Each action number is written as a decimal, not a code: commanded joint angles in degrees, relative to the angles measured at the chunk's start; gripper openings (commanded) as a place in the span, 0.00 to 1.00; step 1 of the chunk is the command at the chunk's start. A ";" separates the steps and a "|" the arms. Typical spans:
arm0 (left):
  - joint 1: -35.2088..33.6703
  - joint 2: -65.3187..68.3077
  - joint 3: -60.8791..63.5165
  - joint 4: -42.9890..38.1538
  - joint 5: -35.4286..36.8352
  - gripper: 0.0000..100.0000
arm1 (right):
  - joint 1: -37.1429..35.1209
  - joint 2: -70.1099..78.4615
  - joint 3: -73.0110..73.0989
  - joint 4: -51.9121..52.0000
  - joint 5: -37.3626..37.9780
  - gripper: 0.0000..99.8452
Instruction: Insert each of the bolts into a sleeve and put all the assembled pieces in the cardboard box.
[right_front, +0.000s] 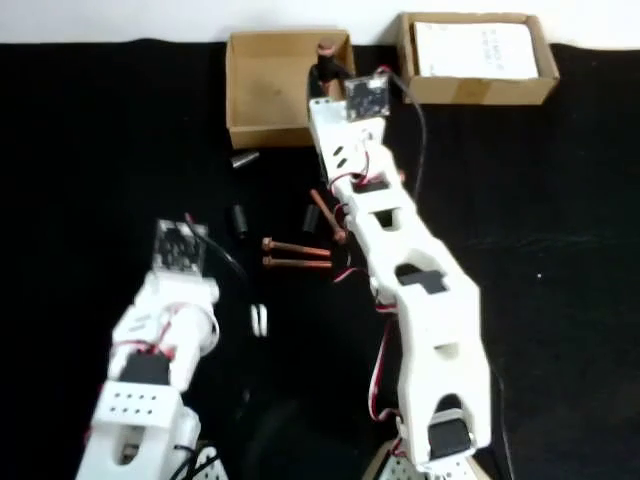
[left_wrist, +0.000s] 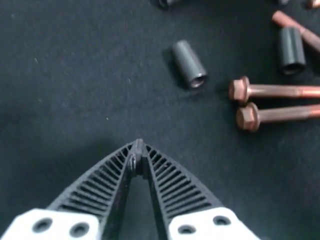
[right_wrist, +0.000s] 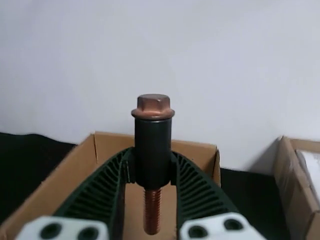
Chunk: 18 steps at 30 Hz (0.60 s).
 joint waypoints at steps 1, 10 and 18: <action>-0.31 -0.66 -0.04 -1.32 -0.09 0.01 | 0.84 1.19 -4.09 -1.36 -0.09 0.01; -0.31 -0.66 0.22 -1.32 -0.26 0.01 | 0.92 7.34 -4.53 -1.63 -0.09 0.01; -0.31 -0.66 0.31 -1.32 -0.26 0.01 | 0.92 7.69 -4.53 -1.63 -0.09 0.01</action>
